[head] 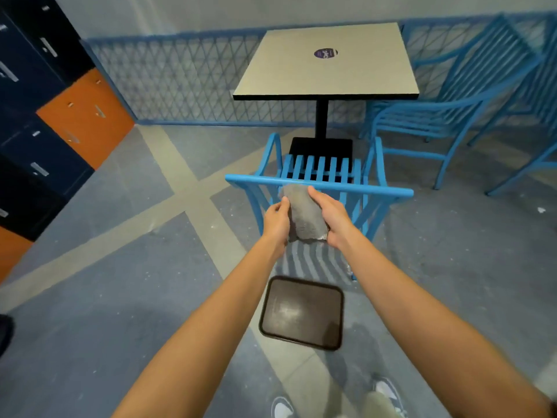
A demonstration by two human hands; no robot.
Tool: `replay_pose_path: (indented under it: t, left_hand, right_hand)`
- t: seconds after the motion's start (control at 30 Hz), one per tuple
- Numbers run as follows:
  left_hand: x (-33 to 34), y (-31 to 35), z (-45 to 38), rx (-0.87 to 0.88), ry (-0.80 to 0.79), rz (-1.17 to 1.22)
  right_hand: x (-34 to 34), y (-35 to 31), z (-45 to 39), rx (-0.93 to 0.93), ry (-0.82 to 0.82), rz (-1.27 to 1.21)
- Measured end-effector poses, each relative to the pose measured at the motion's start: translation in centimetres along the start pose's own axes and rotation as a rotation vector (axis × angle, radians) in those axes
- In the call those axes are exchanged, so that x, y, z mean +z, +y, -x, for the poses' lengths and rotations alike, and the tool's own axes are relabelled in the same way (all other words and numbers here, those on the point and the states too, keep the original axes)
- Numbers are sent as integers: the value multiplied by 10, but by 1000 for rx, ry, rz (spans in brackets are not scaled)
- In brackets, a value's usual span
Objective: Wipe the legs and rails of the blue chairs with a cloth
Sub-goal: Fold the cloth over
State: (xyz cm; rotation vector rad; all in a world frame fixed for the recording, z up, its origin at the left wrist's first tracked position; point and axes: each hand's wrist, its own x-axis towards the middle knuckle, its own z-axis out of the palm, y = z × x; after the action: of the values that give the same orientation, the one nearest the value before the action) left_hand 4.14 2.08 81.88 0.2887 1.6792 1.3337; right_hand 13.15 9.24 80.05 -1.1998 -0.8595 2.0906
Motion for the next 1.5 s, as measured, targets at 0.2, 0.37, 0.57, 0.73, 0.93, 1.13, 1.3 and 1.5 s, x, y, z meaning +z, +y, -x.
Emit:
replay_pose_path:
  t: [0.2, 0.37, 0.57, 0.73, 0.93, 1.13, 1.3, 1.5]
  left_hand:
    - [-27, -54, -23, -24, -37, 9]
    - [-24, -98, -65, 34, -67, -57]
    - [-5, -161, -127, 63, -88, -76]
    - [-1, -224, -179, 62, -53, -144]
    - [-9, -325, -249, 52, 27, -306]
    - [-17, -410, -307, 45, 10, -407]
    - [-20, -480, -348, 106, 6, -508]
    - [-23, -559, -391, 142, 30, -575]
  right_hand:
    - [-10, 62, -22, -14, 35, 62]
    - [-43, 104, -60, -27, 86, 85]
    - [-88, 158, -111, -36, 143, 65]
    - [-122, 207, -154, -18, 149, 83]
    - [-163, 290, -210, 29, 185, 227]
    - [-202, 365, -269, 70, 190, 229]
    - [-232, 425, -320, 42, 214, 263]
    - [-268, 497, -373, 21, 240, 315]
